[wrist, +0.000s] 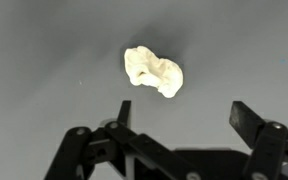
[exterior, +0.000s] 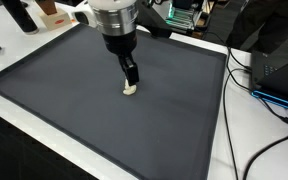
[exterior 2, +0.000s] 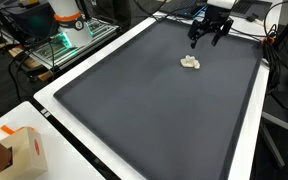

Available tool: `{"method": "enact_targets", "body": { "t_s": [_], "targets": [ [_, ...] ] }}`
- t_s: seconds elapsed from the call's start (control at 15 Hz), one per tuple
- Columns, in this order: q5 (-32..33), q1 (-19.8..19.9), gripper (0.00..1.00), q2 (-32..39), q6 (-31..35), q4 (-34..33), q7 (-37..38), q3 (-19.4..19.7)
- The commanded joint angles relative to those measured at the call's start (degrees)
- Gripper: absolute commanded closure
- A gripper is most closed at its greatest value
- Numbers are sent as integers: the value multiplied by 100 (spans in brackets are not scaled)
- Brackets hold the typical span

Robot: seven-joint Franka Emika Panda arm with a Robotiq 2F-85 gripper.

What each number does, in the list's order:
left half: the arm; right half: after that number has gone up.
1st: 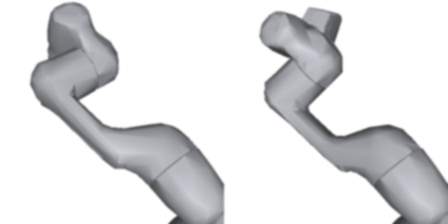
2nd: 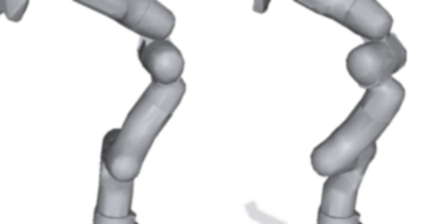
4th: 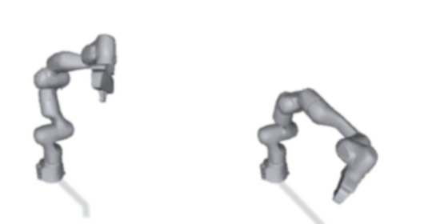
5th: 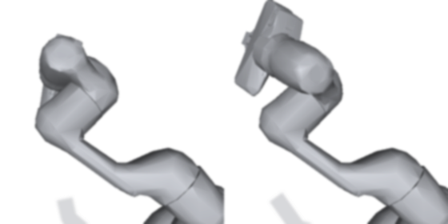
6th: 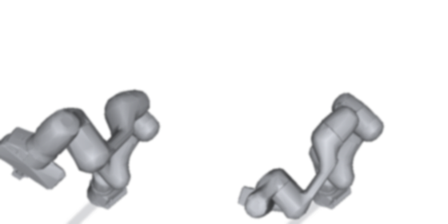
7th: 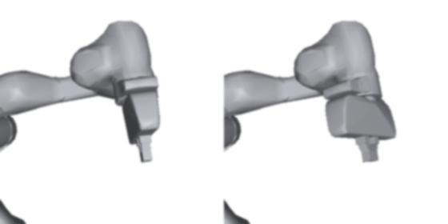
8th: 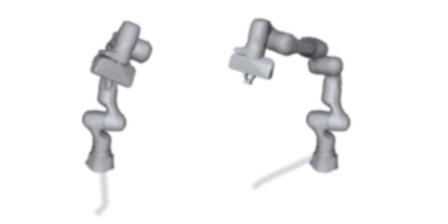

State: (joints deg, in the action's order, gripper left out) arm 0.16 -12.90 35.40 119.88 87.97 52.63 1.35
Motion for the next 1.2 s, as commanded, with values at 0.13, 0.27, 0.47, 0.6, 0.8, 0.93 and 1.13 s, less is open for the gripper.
{"method": "enact_targets", "body": {
  "t_s": [0.13, 0.27, 0.47, 0.6, 0.8, 0.93, 1.13],
  "targets": [
    [-275, 105, 0, -47, 494, 493, 554, -3],
    [-375, 143, 0, -61, 587, 614, 678, -17],
    [-554, 193, 0, -55, 702, 748, 795, -42],
    [-662, 220, 0, -51, 769, 840, 805, -51],
    [-727, 236, 0, -22, 808, 927, 781, -47],
    [-718, 233, 0, 6, 842, 965, 793, -33],
    [-709, 226, 0, 45, 971, 1020, 788, -34]
  ]
}}
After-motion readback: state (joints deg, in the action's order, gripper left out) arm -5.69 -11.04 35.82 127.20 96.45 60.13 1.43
